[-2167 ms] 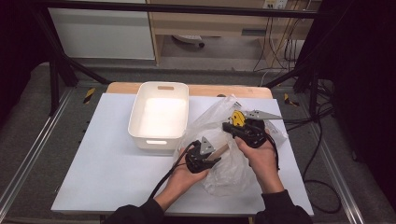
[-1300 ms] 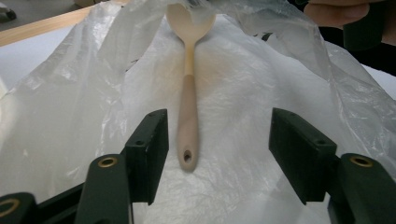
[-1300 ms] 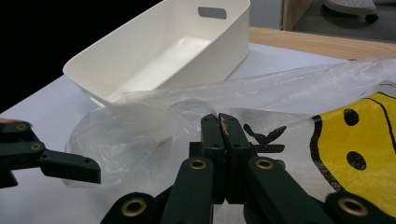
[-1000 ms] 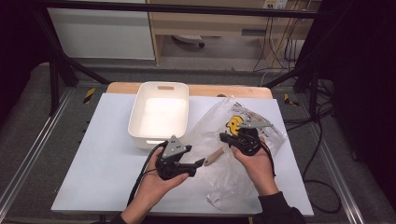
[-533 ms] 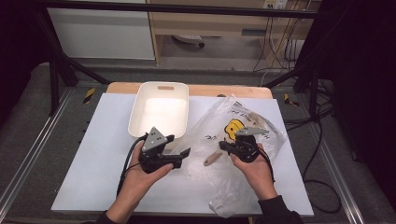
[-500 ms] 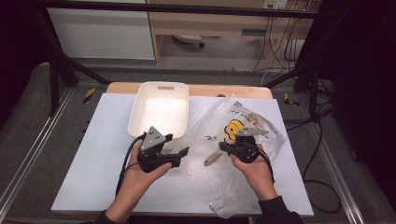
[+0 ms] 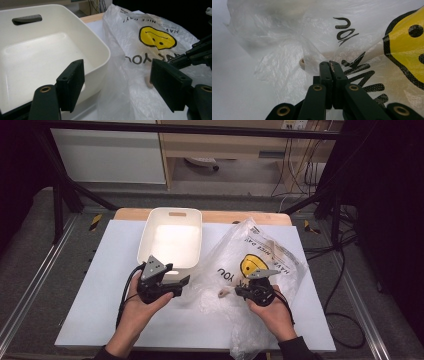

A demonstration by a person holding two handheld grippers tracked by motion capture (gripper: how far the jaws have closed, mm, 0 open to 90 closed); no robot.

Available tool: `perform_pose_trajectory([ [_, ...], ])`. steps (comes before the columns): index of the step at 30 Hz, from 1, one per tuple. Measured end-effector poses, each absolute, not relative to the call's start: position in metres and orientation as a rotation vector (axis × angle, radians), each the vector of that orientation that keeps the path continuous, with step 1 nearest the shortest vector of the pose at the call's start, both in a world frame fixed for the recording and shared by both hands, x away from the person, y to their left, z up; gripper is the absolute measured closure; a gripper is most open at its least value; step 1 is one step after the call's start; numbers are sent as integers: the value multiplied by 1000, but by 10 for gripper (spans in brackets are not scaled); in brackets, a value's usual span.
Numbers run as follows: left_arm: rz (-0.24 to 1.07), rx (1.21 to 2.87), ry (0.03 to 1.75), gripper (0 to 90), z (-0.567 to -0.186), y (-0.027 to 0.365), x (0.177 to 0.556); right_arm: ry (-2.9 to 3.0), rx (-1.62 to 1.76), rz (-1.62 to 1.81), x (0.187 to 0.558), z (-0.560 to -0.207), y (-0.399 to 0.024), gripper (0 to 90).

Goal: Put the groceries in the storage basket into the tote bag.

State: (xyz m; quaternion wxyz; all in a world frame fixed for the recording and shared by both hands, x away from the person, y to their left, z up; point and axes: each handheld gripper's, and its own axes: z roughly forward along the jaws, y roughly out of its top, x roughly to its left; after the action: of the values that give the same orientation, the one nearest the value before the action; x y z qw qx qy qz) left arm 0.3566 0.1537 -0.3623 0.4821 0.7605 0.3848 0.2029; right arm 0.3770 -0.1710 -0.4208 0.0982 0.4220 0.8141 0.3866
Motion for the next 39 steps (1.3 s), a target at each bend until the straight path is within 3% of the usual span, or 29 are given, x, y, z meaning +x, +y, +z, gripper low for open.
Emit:
perform_pose_trajectory([
  [13, 477, 1963, 935, 273, -402, 144, 348, 2527, 1160, 1018, 375, -439, -150, 900],
  [27, 488, 1996, 957, 308, -429, 126, 364, 2575, 1100, 983, 371, -443, -139, 900],
  [34, 480, 1997, 968, 426, -438, 119, 373, 2587, 1089, 970, 370, -442, -139, 900],
  [37, 484, 1984, 986, 519, -439, 118, 376, 2593, 1092, 967, 370, -442, -138, 900],
  [39, 485, 1969, 974, 670, -440, 120, 377, 2596, 1084, 966, 371, -443, -138, 900],
])
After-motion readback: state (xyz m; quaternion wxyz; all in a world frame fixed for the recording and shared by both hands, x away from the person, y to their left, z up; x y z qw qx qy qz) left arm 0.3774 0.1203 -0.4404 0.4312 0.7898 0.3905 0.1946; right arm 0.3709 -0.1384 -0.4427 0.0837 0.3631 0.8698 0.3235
